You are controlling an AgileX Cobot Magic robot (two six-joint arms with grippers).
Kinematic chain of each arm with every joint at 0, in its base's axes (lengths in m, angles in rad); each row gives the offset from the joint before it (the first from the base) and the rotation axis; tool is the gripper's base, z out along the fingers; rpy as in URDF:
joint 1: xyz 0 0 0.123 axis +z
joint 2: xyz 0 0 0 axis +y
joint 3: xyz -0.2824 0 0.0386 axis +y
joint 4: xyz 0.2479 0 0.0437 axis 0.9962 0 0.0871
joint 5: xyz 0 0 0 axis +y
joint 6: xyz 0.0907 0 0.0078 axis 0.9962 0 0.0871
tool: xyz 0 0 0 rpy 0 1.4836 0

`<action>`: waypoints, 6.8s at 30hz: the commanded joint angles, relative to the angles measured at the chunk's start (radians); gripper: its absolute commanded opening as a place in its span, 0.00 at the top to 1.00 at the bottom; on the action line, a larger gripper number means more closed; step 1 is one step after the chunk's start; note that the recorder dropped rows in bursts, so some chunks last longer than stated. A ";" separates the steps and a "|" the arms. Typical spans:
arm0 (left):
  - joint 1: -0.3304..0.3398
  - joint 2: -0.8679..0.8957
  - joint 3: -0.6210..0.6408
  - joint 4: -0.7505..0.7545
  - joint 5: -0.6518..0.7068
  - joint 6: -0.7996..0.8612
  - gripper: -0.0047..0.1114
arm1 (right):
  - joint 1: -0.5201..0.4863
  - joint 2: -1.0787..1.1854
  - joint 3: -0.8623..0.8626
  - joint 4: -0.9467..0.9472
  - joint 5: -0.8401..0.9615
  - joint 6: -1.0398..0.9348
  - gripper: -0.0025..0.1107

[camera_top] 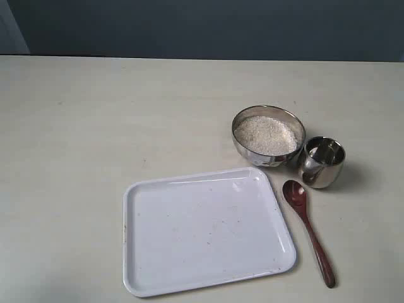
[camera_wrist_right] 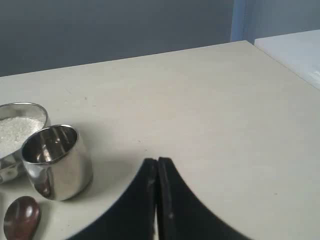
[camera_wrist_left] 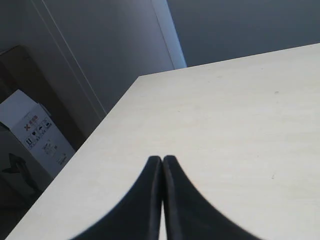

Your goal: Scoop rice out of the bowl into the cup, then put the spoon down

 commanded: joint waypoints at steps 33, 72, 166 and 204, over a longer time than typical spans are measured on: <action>-0.006 -0.005 -0.002 -0.004 -0.013 -0.007 0.96 | -0.005 -0.004 -0.020 0.331 -0.433 0.439 0.98; -0.006 -0.005 -0.002 -0.002 -0.013 -0.007 0.96 | 0.491 1.646 -0.834 0.207 0.743 -0.322 0.66; -0.004 -0.005 -0.002 -0.002 -0.013 -0.007 0.96 | 0.494 1.647 -0.537 0.306 0.275 -0.216 0.99; -0.004 -0.005 -0.002 -0.002 -0.013 -0.007 0.96 | 0.684 1.766 -1.180 -0.829 0.847 -0.448 0.99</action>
